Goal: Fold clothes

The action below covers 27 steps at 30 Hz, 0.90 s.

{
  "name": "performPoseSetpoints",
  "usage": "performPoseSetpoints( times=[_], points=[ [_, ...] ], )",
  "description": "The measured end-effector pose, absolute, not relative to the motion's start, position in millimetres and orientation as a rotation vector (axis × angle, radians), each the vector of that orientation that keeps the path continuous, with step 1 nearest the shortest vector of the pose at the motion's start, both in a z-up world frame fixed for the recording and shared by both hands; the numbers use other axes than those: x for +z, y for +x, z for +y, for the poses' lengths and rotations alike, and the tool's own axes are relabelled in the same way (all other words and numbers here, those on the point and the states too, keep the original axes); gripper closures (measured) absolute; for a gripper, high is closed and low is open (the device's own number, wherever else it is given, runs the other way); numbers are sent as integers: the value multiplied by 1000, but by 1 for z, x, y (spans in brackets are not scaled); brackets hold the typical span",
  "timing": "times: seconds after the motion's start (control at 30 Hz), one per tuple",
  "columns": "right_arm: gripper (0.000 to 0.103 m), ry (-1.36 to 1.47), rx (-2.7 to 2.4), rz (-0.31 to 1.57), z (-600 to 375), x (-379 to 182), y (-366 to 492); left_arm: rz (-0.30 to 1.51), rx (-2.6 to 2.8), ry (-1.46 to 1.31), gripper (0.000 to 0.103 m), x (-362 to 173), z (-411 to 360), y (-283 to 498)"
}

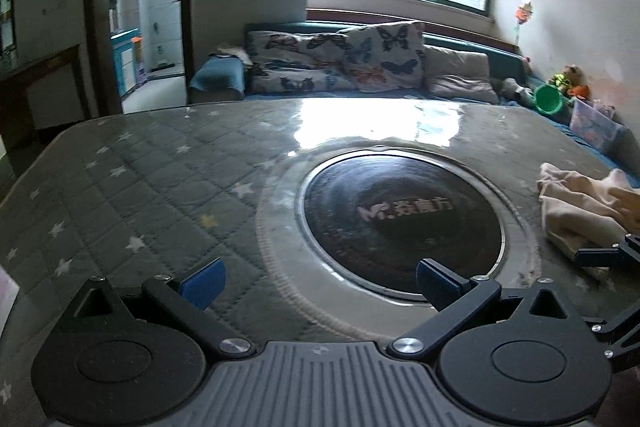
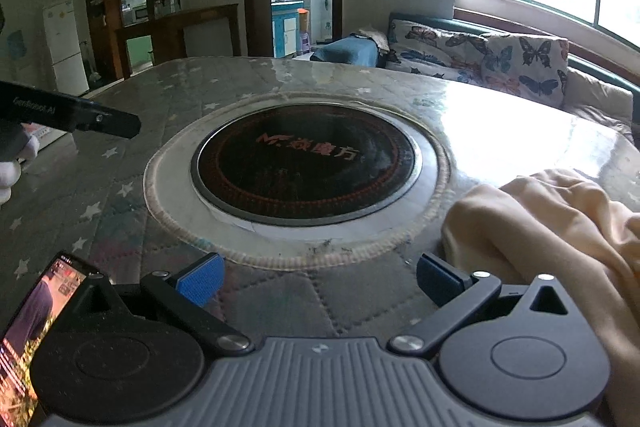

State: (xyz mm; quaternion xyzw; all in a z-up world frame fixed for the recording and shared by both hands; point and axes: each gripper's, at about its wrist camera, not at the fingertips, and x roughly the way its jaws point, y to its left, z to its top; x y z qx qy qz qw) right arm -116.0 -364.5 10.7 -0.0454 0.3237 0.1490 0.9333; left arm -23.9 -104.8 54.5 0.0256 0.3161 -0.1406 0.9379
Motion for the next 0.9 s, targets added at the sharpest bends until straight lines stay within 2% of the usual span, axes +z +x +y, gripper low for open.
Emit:
performPoseSetpoints(
  times=[0.9],
  points=[
    [0,-85,276,724,-368,-6,-122,635,-452,88,0,65,-153,-18]
  ],
)
